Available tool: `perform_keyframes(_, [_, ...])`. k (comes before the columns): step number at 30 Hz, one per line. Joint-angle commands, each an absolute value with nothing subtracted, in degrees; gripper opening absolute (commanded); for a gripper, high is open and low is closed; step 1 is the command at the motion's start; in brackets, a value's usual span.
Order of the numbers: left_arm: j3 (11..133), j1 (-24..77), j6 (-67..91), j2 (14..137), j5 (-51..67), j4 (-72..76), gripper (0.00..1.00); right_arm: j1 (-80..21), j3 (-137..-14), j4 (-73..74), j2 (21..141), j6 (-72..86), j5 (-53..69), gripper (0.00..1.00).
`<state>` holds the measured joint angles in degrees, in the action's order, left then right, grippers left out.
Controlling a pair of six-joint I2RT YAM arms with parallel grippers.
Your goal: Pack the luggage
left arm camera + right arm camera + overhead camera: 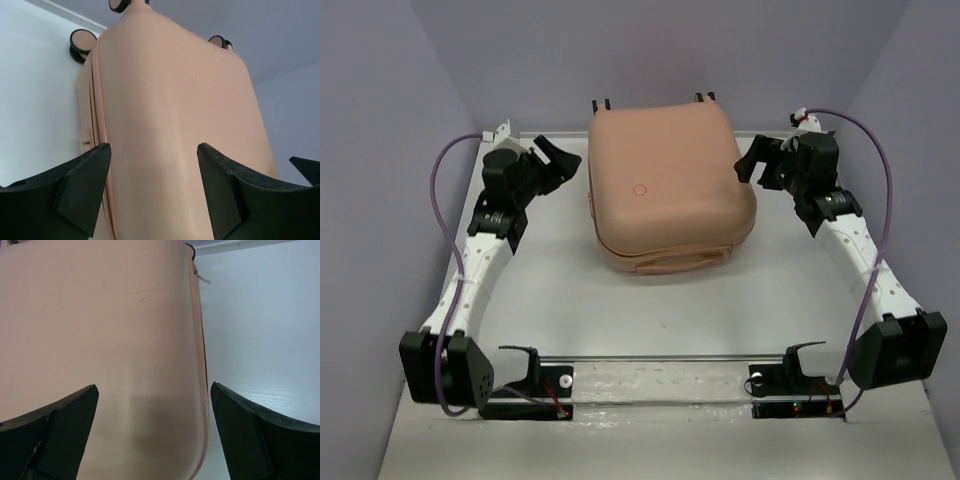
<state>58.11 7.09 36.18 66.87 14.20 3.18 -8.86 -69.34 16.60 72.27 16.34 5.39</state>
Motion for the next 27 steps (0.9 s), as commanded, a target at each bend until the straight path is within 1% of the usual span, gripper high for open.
perform_keyframes(1, [67.13,5.28,37.7,79.43,19.59,5.18,0.82,-6.68,-76.63,16.97,84.16,16.87,8.14,1.0])
perform_keyframes(3, [70.66,4.57,38.23,84.36,21.26,5.27,0.82,-5.28,-82.33,16.88,88.66,17.4,14.37,1.0])
perform_keyframes(4, [71.01,4.48,39.1,85.51,22.31,5.45,0.82,-5.27,-84.35,16.79,93.29,17.4,16.59,1.0])
perform_keyframes(6, [68.83,4.48,40.51,86.31,23.29,8.77,0.82,-5.27,-88.4,16.87,98.06,17.4,21.77,1.0])
perform_keyframes(7, [67.08,4.48,41.3,85.87,23.64,10.27,0.82,-5.27,-91.9,16.79,100.26,17.66,25.28,1.0])
perform_keyframes(8, [62.62,4.48,42.87,85.35,23.38,13.42,0.82,-5.27,-93.59,16.61,104.81,18.28,34.88,1.0])
perform_keyframes(10, [57.15,4.75,44.47,82.71,22.94,17.21,0.82,-7.11,-97.36,16.87,108.7,18.63,42.33,0.99])
perform_keyframes(11, [51.82,5.01,45.17,81.84,21.63,19.75,0.82,-8.34,-97.56,16.96,109.85,17.07,45.15,0.98])
perform_keyframes(12, [48.98,5.79,45.87,79.91,21.19,21.08,0.82,-10.96,-97.47,17.31,110.91,15.83,45.78,0.98])
perform_keyframes(13, [43.65,6.41,45.88,78.85,19.18,22.75,0.82,-12.12,-96.77,17.58,111.09,14.78,46.4,0.97])
perform_keyframes(14, [40.9,7.29,45.97,77.79,17.94,23.89,0.82,-13.09,-96.25,17.67,111.27,13.63,46.67,0.97])
perform_keyframes(20, [23.68,15.99,49.13,70.33,13.28,31.46,0.82,-17.04,-90.1,15.82,108.73,13.36,48.95,0.94])
perform_keyframes(23, [17.87,19.76,50.53,63.13,11.08,31.2,0.81,-18.8,-88.77,15.73,107.15,13.1,49.83,0.93])
perform_keyframes(25, [15.48,20.56,51.59,56.01,10.46,29.89,0.8,-20.65,-88.77,15.91,106.96,13.18,49.75,0.93])
perform_keyframes(26, [14.25,20.83,51.94,53.55,9.85,27.27,0.8,-21.18,-88.86,15.91,107.14,13.62,49.75,0.93])
perform_keyframes(27, [13.98,21.0,51.86,48.48,9.32,25.33,0.8,-21.88,-89.21,16.17,107.31,13.8,49.75,0.93])
